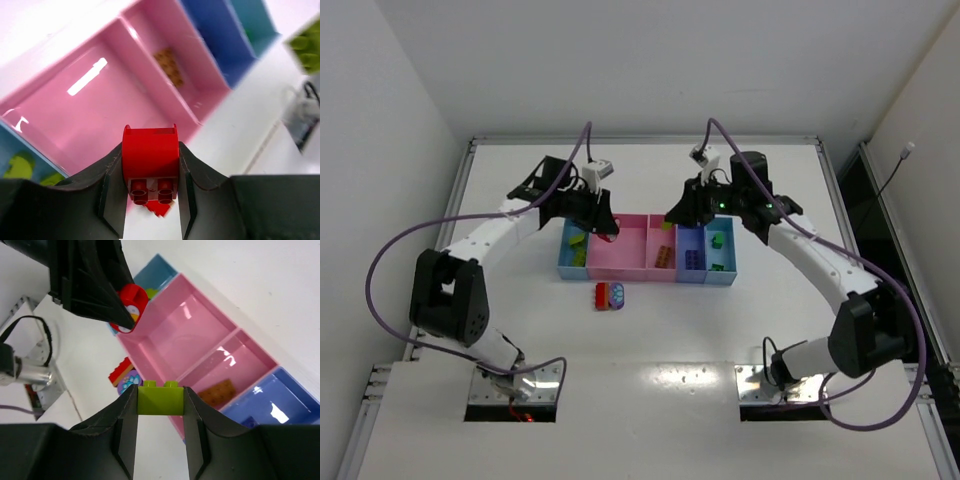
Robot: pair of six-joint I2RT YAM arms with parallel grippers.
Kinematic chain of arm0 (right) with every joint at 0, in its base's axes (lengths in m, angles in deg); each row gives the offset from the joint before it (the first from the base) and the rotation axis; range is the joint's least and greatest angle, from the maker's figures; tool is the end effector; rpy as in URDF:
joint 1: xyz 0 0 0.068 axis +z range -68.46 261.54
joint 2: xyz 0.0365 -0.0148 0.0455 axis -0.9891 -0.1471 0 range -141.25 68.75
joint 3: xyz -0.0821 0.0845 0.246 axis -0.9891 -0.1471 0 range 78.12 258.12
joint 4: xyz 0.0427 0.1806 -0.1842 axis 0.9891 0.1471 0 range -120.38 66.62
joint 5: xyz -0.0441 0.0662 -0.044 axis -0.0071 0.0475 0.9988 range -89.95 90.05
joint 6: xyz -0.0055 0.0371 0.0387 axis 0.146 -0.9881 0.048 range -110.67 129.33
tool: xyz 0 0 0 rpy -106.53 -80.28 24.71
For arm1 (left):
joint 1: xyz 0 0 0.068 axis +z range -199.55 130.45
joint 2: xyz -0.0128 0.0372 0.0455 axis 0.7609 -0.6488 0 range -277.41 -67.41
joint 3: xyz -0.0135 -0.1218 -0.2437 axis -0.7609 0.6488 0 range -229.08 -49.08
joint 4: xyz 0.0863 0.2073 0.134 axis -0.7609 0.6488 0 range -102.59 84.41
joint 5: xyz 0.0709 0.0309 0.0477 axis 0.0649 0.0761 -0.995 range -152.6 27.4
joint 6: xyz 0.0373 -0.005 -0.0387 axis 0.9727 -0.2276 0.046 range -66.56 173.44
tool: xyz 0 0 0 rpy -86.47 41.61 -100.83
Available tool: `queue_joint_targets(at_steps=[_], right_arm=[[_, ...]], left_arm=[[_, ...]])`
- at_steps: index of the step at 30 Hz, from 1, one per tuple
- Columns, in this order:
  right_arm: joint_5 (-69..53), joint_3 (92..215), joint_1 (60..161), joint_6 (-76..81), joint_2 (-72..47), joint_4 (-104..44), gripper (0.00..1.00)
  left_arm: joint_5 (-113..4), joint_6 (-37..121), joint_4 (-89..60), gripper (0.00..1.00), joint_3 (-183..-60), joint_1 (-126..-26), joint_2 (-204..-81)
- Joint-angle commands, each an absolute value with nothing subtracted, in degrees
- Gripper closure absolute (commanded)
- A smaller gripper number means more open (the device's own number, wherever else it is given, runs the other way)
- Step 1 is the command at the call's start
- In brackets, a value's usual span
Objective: Sort the legos into containers by color
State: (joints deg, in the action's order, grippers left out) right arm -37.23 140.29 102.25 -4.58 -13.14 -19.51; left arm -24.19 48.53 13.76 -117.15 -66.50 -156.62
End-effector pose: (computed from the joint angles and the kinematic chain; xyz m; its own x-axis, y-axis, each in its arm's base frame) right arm 0.2934 0.1340 0.2966 -0.6469 -0.0401 -0.7615 -0.6322 0.5867 0.5061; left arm 0.3144 -0.1189 0.2699 -0.7565 0.1606 -0.6340 0.5675 0.6431 -0.5141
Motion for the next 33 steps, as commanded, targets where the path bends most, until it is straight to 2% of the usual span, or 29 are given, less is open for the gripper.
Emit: queue_joint_targets(at_steps=[1,8,13,16,19,22,24,28,31,33], right_arm=[[-31.07,138.86,101.84,-4.56,-10.27,-20.37,1.0],[-31.06,137.71,100.01,-4.56,-8.42,-19.75,1.0],[-31.06,138.23,99.38,-3.77,-8.42,-19.22,1.0],[-31.06,138.24,98.86,-3.24,-8.94,-19.22,1.0],[-31.06,137.71,98.86,-3.24,-9.47,-19.22,1.0],[-31.77,137.71,98.86,-1.49,-9.48,-19.22,1.0],[-31.77,137.71,100.08,-0.52,-9.48,-19.22,1.0],[-35.36,138.23,103.76,2.03,-10.71,-20.44,1.0],[-35.98,141.38,108.94,5.71,-14.48,-21.06,1.0],[-35.99,145.33,112.89,7.83,-18.95,-21.06,1.0]], left_arm=[[-34.11,44.39,8.43,0.97,-117.46,-67.65,-160.03],[-34.47,43.86,7.01,0.8,-124.47,-70.28,-169.71],[-36.94,43.33,7.01,0.52,-125.02,-72.14,-170.77],[-38.17,43.33,6.49,0.41,-125.02,-72.75,-170.24],[-38.17,43.33,6.48,0.37,-124.32,-72.75,-168.05],[-39.39,42.8,4.47,0.37,-122.91,-72.23,-165.07],[-40.53,40.8,0.7,0.36,-121.34,-71.61,-158.92],[-42.82,36.05,-1.95,0.36,-122.11,-64.87,-150.04],[-46.24,34.72,1.02,0.3,-124.56,-59.5,-146.6],[-49.48,35.41,4.01,0.15,-125.45,-54.92,-145.46]])
